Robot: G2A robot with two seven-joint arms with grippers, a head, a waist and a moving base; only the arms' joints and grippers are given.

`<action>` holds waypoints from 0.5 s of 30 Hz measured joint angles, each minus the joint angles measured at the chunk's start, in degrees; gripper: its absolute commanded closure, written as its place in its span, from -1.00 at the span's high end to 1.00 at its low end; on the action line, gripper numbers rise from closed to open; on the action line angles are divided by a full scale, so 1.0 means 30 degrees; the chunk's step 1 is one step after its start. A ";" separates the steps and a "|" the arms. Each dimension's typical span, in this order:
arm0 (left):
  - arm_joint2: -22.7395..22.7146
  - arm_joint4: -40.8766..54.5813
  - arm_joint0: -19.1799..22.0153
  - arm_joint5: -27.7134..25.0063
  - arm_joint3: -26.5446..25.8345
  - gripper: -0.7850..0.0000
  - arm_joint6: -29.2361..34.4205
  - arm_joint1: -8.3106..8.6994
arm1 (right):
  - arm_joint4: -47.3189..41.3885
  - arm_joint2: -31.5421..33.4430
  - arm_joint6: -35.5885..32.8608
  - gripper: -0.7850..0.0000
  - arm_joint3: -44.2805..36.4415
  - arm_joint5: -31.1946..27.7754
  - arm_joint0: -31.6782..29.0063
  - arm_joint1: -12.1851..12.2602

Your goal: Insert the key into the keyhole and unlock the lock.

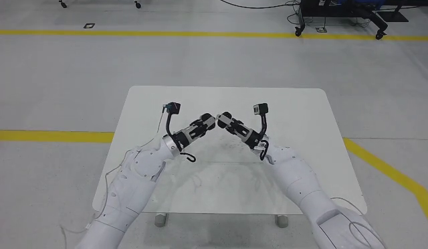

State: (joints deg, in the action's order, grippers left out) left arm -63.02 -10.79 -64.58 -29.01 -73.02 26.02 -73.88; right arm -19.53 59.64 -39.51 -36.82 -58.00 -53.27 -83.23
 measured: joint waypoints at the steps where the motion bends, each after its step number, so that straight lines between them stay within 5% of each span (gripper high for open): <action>1: 0.0008 0.0036 0.0012 -0.0015 0.0015 -1.00 0.0022 -0.0001 | 0.0000 0.0037 -0.0046 -1.00 0.0007 0.0000 -0.0001 -0.0008; 4: -0.0089 0.0168 0.0049 -0.0085 0.0088 -1.00 -0.0102 0.0007 | 0.0033 0.0122 -0.0148 -0.90 0.0037 0.0000 -0.0001 -0.0024; 5: -0.0130 0.0212 0.0058 -0.0107 0.0121 -1.00 -0.0140 0.0013 | 0.0053 0.0136 -0.0208 0.43 0.0043 0.0000 0.0001 -0.0027; 6: -0.0159 0.0245 0.0066 -0.0120 0.0150 -1.00 -0.0160 0.0018 | 0.0075 0.0148 -0.0283 1.00 0.0050 0.0000 0.0005 -0.0029; 15: -0.0518 -0.0067 0.0012 0.0029 0.0137 -1.00 -0.1684 0.0016 | 0.0046 0.0223 -0.0393 1.00 0.0030 0.0000 0.0007 -0.0037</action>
State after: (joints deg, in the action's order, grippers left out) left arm -64.57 -10.99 -64.55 -28.92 -72.61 20.96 -73.83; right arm -19.39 60.31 -40.69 -36.73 -58.00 -53.25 -83.34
